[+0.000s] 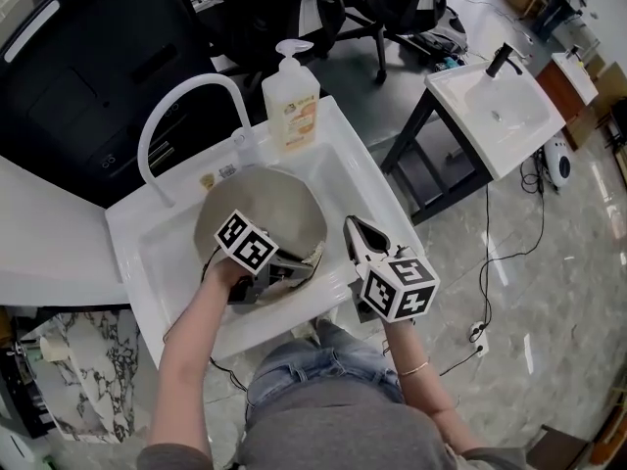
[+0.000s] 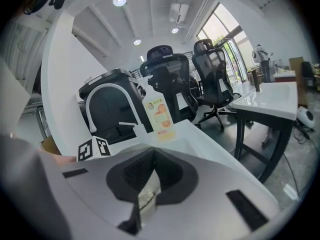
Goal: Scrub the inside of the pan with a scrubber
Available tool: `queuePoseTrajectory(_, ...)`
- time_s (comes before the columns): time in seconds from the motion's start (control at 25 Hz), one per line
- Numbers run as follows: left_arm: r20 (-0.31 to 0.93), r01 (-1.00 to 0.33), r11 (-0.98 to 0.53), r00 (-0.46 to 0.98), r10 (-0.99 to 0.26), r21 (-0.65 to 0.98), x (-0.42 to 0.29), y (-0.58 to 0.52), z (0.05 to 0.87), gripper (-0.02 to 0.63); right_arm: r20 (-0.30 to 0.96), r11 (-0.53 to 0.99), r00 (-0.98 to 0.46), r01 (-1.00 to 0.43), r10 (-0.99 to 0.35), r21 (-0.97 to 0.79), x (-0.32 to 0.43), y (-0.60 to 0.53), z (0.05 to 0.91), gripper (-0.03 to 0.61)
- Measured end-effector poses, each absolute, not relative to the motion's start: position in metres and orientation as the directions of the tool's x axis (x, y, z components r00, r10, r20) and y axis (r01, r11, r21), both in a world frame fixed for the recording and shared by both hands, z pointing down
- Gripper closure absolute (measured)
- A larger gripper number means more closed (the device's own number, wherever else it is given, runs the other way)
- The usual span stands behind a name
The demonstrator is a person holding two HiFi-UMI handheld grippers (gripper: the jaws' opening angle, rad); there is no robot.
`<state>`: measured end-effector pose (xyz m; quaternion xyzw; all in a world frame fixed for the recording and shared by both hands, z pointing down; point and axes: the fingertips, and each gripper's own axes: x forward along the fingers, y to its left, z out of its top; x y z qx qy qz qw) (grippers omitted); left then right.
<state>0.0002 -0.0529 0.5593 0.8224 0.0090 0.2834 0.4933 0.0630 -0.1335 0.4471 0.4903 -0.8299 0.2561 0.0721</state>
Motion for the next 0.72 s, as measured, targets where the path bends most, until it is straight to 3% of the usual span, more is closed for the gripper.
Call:
queuePoseTrajectory(0.36, 0.322, -0.287, -0.391, 0.947, 0.025, 0.875, 0.014, -0.094, 0.548, 0.551, 0.369, 0.424, -0.542, -0.833, -0.755, -0.356, 0.042, -0.146, 0.446, 0.568)
queuePoseTrajectory(0.72, 0.153, -0.278, -0.281, 0.905, -0.396, 0.918, -0.026, -0.142, 0.528, 0.551, 0.376, 0.439, -0.553, -0.828, -0.743, -0.350, 0.028, -0.152, 0.447, 0.568)
